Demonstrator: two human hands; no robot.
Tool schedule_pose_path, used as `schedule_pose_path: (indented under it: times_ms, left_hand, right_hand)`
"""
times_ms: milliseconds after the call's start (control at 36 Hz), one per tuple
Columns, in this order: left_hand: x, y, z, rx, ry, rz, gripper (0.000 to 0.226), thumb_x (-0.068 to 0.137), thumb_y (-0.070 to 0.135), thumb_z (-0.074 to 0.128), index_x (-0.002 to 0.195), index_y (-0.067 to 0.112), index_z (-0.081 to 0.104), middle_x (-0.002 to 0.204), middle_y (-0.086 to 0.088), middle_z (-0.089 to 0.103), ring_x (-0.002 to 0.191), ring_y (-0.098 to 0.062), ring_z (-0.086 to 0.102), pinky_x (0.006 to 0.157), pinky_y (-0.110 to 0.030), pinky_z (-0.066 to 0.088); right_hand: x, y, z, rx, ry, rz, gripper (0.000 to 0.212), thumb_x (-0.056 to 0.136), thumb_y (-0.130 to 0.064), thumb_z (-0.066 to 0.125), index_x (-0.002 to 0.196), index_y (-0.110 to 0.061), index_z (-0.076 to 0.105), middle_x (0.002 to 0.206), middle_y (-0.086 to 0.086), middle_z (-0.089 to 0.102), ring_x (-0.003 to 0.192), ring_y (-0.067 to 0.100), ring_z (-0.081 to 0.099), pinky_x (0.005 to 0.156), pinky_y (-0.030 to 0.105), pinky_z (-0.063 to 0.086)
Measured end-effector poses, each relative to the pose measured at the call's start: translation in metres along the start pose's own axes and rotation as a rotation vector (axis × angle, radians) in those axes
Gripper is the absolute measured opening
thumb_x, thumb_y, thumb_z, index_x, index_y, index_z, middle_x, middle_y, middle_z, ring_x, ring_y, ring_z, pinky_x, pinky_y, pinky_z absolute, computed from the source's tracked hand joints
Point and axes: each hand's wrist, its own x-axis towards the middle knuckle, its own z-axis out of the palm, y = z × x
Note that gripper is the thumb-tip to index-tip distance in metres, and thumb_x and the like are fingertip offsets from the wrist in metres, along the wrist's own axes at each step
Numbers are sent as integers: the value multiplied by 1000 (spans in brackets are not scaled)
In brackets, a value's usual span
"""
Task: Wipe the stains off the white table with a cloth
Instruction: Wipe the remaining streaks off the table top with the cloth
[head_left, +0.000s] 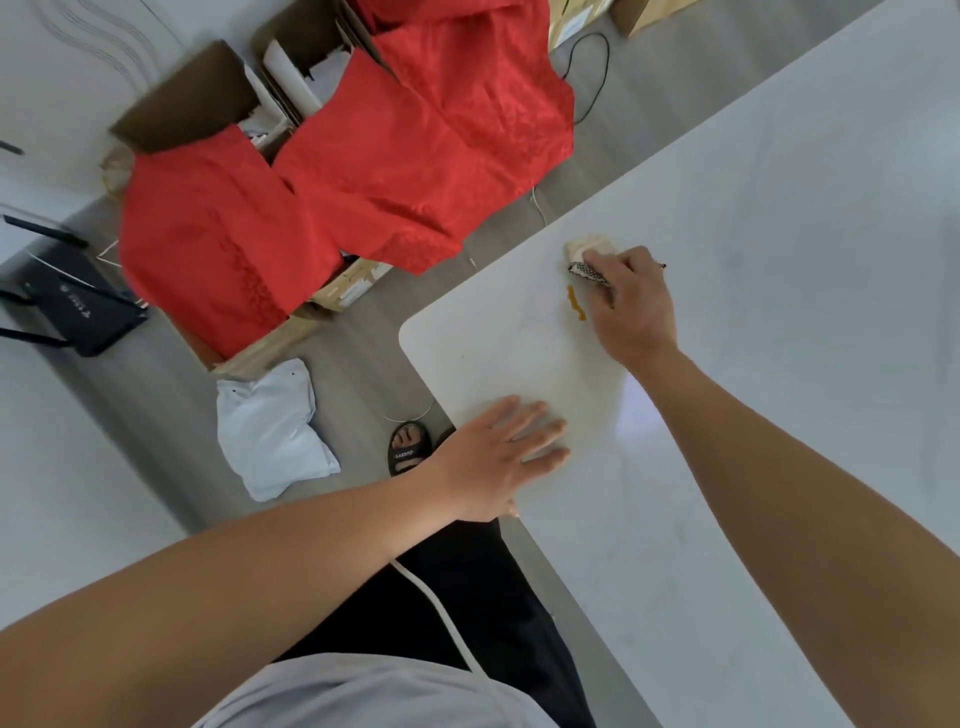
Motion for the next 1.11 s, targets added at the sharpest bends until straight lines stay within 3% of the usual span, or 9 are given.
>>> schedule_pose_path:
  times_ms: [139,222,417,472,611,806,917,1000,1111]
  left_hand:
    - [0,5,3,-3,-3,-20,95,94,61,60,164,27,6,172,-6,-12,156,-36,-13,122,-53,-14]
    - [1,6,4,-9,2,-35,95,94,61,60,164,27,6,172,-6,-12,156,-37,-13,122,-53,-13]
    - [0,9,5,-24,21,-48,96,92,59,64,164,27,9,172,-6,-10,157,-37,-10,123,-51,-12]
    - [-1,10,6,-25,31,-49,95,92,59,63,164,27,9,172,-6,-9,157,-37,-8,123,-51,-11]
    - [-6,12,10,-35,67,-61,90,95,61,57,164,27,9,172,-5,-9,157,-35,-8,123,-49,-11]
    - [-21,12,26,-48,149,-77,79,100,55,51,164,24,16,172,-9,2,157,-37,4,126,-52,2]
    - [-23,14,34,-25,194,-83,76,101,54,50,163,24,18,172,-10,5,156,-37,7,125,-52,0]
    - [-22,15,36,-33,231,-98,77,98,54,56,162,24,25,171,-10,12,156,-36,11,125,-52,5]
    - [-21,16,39,-51,273,-110,76,95,53,61,159,23,32,168,-11,20,154,-37,17,125,-53,16]
  right_hand:
    - [5,6,-7,57,83,217,44,92,-13,50,130,-27,67,108,-3,45,95,15,51,86,24,42]
    - [-6,-3,5,48,192,339,46,91,-11,47,131,-27,64,115,5,48,102,22,52,86,32,46]
    - [-36,-20,25,-70,13,-127,41,90,-10,51,126,-25,66,106,3,51,98,26,51,70,37,49]
    - [-32,-18,20,-41,4,-54,41,92,-14,51,128,-27,66,108,0,51,98,24,53,74,38,51]
    - [-28,-27,20,70,164,384,46,92,-14,46,131,-33,62,112,-1,46,101,21,52,75,32,45]
    - [-56,-42,39,-40,18,-30,43,90,-11,50,128,-26,65,108,2,51,98,23,49,71,36,47]
    - [-44,-41,36,102,67,281,43,93,-17,49,130,-36,63,108,-8,44,100,21,54,78,33,48]
    - [-44,-54,42,156,172,467,48,92,-14,49,133,-36,61,110,-5,44,101,24,54,78,35,49]
    - [-63,-72,56,43,54,139,42,92,-13,51,128,-28,65,112,3,51,101,25,53,74,40,53]
